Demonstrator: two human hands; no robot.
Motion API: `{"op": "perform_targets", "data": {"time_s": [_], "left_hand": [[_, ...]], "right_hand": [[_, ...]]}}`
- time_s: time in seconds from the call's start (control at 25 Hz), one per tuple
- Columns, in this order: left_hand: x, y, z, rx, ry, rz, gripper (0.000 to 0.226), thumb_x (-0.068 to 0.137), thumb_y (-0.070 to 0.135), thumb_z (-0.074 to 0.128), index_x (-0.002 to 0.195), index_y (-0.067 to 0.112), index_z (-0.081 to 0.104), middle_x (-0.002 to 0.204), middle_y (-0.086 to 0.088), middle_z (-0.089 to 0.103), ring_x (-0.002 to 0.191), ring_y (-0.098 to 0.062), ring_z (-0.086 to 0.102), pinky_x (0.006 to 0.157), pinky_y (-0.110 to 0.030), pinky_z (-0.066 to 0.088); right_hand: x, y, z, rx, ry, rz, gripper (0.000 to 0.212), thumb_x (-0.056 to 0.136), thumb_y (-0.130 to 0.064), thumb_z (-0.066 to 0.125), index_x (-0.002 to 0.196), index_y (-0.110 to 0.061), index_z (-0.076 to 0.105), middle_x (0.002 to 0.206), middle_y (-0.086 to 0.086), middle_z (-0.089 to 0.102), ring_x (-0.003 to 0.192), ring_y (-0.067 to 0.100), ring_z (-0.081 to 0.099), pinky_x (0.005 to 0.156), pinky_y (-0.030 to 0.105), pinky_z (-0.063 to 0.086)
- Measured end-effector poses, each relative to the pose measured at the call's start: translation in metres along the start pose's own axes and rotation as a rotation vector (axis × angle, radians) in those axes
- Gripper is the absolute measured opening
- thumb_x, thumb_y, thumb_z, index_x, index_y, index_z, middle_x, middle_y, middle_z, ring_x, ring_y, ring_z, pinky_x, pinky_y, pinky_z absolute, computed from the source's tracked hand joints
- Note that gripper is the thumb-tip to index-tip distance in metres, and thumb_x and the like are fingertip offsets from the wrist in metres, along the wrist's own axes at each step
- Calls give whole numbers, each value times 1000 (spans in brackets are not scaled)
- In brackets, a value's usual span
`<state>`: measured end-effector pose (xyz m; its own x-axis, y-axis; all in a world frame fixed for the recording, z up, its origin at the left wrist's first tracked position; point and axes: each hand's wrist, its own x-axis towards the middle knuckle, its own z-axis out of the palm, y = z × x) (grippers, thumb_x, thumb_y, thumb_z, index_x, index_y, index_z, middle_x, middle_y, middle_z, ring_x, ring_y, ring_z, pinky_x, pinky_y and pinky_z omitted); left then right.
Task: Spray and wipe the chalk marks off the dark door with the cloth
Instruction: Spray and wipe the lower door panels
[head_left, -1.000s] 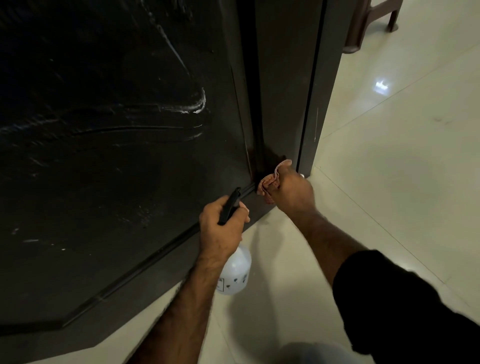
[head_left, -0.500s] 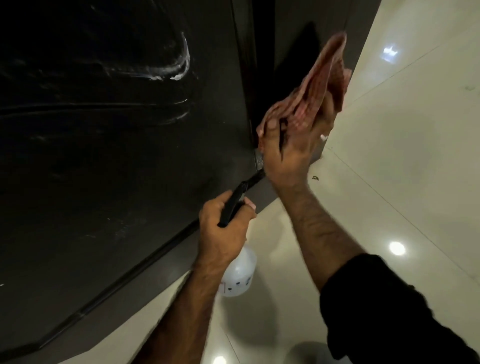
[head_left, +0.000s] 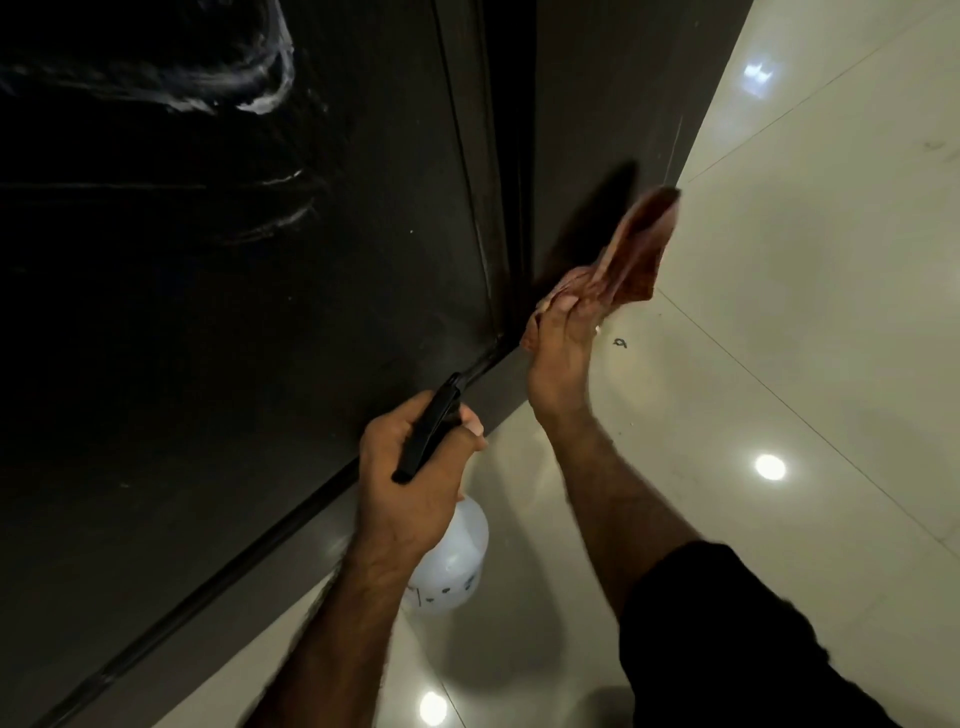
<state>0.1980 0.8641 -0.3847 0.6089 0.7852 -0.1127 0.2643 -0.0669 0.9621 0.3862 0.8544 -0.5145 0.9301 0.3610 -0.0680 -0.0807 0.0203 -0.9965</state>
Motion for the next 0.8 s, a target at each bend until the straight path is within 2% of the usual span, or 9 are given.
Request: {"op": "perform_targets", "data": {"time_s": [0.16, 0.24, 0.36, 0.4, 0.48, 0.6, 0.64, 0.72, 0.8], "left_hand": [[-6, -5, 0, -19, 6, -20, 8, 86, 15, 67, 84, 9, 73, 76, -9, 75, 48, -6, 59, 49, -25, 49], [-12, -9, -3, -11, 32, -38, 8, 85, 16, 67, 83, 10, 73, 75, -10, 75, 49, -7, 59, 49, -27, 51], [-19, -17, -7, -13, 76, -64, 10, 84, 13, 66, 83, 5, 72, 75, -10, 75, 50, -7, 59, 48, -27, 50], [-23, -18, -9, -11, 83, -73, 10, 84, 13, 66, 83, 5, 72, 76, -11, 75, 50, -8, 58, 48, -27, 50], [-30, -19, -17, -6, 84, -66, 9, 84, 13, 66, 84, 6, 72, 77, -11, 75, 49, -11, 57, 49, -28, 52], [-36, -14, -36, 7, 93, -21, 9, 83, 13, 67, 83, 6, 72, 78, -12, 75, 50, -7, 58, 49, -26, 50], [-36, -15, -41, -4, 101, -10, 9, 83, 14, 68, 84, 6, 72, 78, -13, 74, 51, -7, 59, 49, -25, 50], [-37, -16, -48, -17, 106, 11, 11, 84, 14, 68, 85, 4, 72, 76, -14, 74, 51, -7, 60, 50, -25, 51], [-41, -17, -55, -46, 99, 23, 13, 84, 15, 69, 85, 2, 71, 76, -15, 73, 51, -8, 60, 48, -25, 50]], "right_hand": [[1, 17, -16, 389, 112, 511, 73, 104, -70, 44, 165, -32, 32, 163, 3, 48, 152, 24, 42, 128, 48, 33], [-13, -15, -11, 299, 46, 500, 73, 101, -74, 45, 163, -35, 37, 155, -7, 53, 147, 18, 46, 119, 37, 42], [-64, -34, 5, 211, -139, 250, 79, 101, -72, 26, 170, -33, 16, 169, -10, 33, 152, 6, 35, 112, 10, 35], [-79, -20, 11, 183, -166, 176, 77, 103, -71, 25, 170, -37, 10, 174, -8, 25, 156, 7, 30, 119, 14, 32], [-78, 22, 14, 231, -24, 361, 72, 107, -68, 32, 169, -40, 9, 175, -3, 23, 157, 15, 31, 130, 36, 29], [-73, 28, 18, 243, 23, 586, 59, 109, -45, 46, 165, -33, 33, 165, 5, 45, 144, 23, 50, 124, 47, 40], [-81, 11, 20, 182, -13, 526, 58, 110, -40, 47, 165, -31, 34, 163, 3, 47, 143, 21, 50, 123, 42, 40], [-107, -13, 22, 85, -120, 195, 59, 116, -33, 39, 170, -20, 19, 172, -5, 30, 154, 11, 35, 126, 27, 30], [-118, 14, 24, -22, -225, -3, 68, 116, -44, 34, 170, -11, 9, 177, -1, 13, 162, 14, 20, 131, 30, 19]]}}
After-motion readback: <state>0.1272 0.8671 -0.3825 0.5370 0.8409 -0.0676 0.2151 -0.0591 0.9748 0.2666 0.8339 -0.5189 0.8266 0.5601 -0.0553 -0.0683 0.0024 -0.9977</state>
